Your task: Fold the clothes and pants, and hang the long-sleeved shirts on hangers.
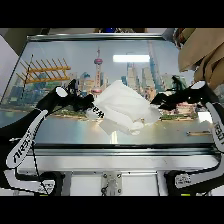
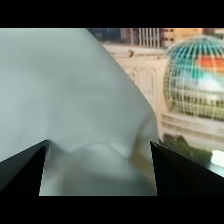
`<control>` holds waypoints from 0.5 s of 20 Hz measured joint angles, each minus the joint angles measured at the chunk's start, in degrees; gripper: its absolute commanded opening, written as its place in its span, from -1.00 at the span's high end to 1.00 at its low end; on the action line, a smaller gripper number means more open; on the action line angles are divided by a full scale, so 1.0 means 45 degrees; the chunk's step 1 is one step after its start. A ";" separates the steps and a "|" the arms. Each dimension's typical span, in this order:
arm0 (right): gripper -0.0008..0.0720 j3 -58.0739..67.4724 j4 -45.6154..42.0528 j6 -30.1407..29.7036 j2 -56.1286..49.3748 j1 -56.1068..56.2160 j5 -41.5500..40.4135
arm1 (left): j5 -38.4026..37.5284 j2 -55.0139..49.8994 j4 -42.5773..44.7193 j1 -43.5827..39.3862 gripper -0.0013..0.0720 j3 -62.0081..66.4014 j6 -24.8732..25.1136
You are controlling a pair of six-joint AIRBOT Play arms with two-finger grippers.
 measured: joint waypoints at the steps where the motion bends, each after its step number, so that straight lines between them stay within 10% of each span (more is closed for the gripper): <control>1: -0.84 -0.0019 0.0272 -0.0092 -0.0311 0.0257 -0.0253 | -0.0034 -0.0005 0.0049 -0.0005 0.91 0.0019 0.0005; 3: 0.59 -0.0039 0.0588 -0.0325 -0.0661 0.0709 -0.0699 | -0.0165 -0.0005 0.0102 0.0000 0.92 0.0039 0.0039; 4: 0.92 -0.0019 0.0719 -0.0418 -0.0724 0.0869 -0.0884 | -0.0248 -0.0005 0.0126 0.0000 0.92 0.0049 0.0044; 10: 0.92 0.1481 0.1258 -0.1161 0.1219 0.0835 -0.0661 | -0.0185 0.2254 0.0437 0.0520 0.92 0.1345 0.0039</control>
